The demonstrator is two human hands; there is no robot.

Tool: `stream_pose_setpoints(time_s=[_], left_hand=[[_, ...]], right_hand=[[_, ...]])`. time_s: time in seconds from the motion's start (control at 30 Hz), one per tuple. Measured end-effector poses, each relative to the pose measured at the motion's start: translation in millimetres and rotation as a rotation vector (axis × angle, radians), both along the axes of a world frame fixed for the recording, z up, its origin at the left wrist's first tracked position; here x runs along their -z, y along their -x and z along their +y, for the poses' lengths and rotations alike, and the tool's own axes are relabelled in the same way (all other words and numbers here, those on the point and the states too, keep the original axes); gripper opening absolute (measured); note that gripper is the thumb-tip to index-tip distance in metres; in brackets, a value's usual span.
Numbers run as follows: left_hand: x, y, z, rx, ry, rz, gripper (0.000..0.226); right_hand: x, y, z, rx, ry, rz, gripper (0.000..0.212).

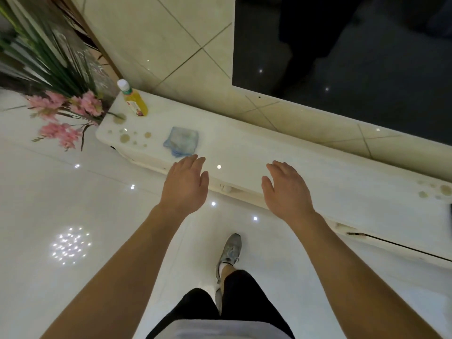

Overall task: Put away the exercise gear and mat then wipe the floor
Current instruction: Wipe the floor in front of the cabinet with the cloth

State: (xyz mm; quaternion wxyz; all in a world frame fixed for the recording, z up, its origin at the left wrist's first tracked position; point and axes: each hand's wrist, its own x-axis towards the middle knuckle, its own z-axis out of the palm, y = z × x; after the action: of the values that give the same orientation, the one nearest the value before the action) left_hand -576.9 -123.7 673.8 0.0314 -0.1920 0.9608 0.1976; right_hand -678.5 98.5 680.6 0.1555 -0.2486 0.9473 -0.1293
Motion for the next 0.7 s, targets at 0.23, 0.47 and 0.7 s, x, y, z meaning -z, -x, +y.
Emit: stream_pose_setpoints(time_s=[0.23, 0.47, 0.7], left_hand=[[32.4, 39.1, -63.2, 0.029, 0.034, -0.056, 0.052], [90.9, 62.4, -124.4, 0.036, 0.027, -0.082, 0.048], [186.1, 98.1, -186.3, 0.101, 0.01, -0.123, 0.05]], right_hand=[[29.7, 36.3, -63.3, -0.027, -0.02, -0.034, 0.047], [88.8, 50.2, -119.2, -0.016, -0.07, -0.082, 0.049], [171.8, 70.5, -171.2, 0.011, -0.125, -0.132, 0.049]])
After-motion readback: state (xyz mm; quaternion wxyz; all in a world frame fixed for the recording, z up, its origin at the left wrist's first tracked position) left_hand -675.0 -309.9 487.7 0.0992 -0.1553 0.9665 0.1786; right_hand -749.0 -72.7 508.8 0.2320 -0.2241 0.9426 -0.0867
